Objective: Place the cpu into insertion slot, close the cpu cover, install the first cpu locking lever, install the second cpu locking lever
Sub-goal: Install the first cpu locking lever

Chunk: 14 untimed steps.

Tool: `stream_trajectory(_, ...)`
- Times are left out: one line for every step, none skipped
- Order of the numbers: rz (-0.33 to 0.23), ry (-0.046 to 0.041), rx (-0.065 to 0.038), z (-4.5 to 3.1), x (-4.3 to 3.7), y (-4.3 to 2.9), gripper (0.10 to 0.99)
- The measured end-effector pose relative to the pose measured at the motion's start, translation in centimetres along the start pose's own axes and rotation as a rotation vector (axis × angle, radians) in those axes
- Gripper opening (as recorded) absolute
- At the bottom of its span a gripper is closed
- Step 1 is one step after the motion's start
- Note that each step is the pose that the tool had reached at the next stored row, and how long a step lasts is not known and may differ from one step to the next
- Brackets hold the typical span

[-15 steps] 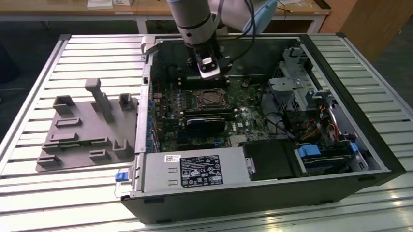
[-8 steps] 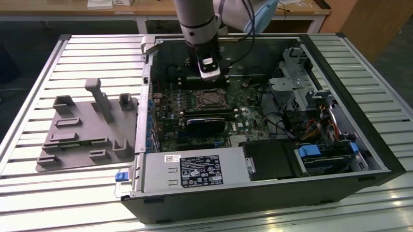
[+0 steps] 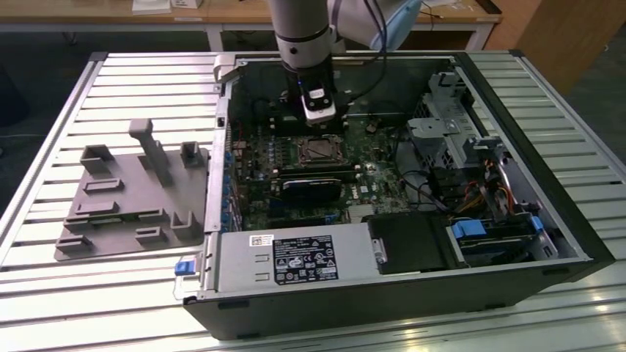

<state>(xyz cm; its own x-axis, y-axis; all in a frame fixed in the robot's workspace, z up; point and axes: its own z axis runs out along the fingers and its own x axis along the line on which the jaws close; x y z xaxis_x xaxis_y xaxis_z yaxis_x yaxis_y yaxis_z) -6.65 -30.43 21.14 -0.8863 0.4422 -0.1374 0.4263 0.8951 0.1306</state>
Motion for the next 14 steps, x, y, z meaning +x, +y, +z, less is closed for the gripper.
stream_trajectory(0.0,0.0005,0.003,-0.01,-0.07,-0.12,0.102)
stream_trajectory(-0.001,0.001,0.006,-0.01,-0.13,-0.24,0.102)
stream_trajectory(-0.001,0.0015,0.008,-0.02,-0.2,-0.37,0.102)
stream_trajectory(-0.001,0.0017,0.011,-0.03,-0.27,-0.5,0.102)
stream_trajectory(-0.002,0.0016,0.014,-0.04,-0.34,-0.63,0.102)
stream_trajectory(-0.002,0.0005,0.017,-0.04,-0.39,-0.74,0.102)
stream_trajectory(-0.003,-0.0008,0.021,-0.05,-0.44,-0.83,0.102)
stream_trajectory(-0.003,-0.0022,0.025,-0.05,-0.48,-0.92,0.102)
stream_trajectory(-0.004,-0.0039,0.029,-0.05,-0.52,-1.0,0.102)
stream_trajectory(-0.005,-0.0055,0.034,-0.05,-0.56,-1.07,0.102)
stream_trajectory(-0.006,-0.0073,0.04,-0.06,-0.59,-1.13,0.102)
stream_trajectory(-0.007,-0.0088,0.046,-0.07,-0.63,-1.18,0.102)
stream_trajectory(-0.008,-0.0098,0.053,-0.07,-0.67,-1.23,0.102)
stream_trajectory(-0.009,-0.0103,0.059,-0.07,-0.72,-1.28,0.102)
